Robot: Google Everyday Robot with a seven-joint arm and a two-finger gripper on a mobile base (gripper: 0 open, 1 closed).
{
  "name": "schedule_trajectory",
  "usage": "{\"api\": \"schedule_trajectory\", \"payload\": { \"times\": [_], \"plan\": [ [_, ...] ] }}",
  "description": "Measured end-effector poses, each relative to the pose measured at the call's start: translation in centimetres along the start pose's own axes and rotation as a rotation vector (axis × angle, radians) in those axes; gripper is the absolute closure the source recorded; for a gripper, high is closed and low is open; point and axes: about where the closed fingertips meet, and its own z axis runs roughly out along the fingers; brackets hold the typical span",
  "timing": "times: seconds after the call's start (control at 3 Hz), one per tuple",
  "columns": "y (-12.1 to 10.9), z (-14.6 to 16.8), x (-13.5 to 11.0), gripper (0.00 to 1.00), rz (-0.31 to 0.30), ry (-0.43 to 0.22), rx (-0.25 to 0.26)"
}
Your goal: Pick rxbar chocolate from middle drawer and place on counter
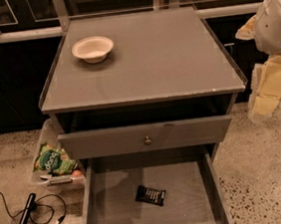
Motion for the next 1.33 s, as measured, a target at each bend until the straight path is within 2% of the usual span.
{"api": "schedule_trajectory", "payload": {
  "times": [0.67,1.33],
  "plan": [
    [0.5,1.0,0.0,0.00,0.002,-0.013,-0.011],
    [5.2,10.8,-0.1,0.00,-0.013,-0.106,-0.137]
  ]
}}
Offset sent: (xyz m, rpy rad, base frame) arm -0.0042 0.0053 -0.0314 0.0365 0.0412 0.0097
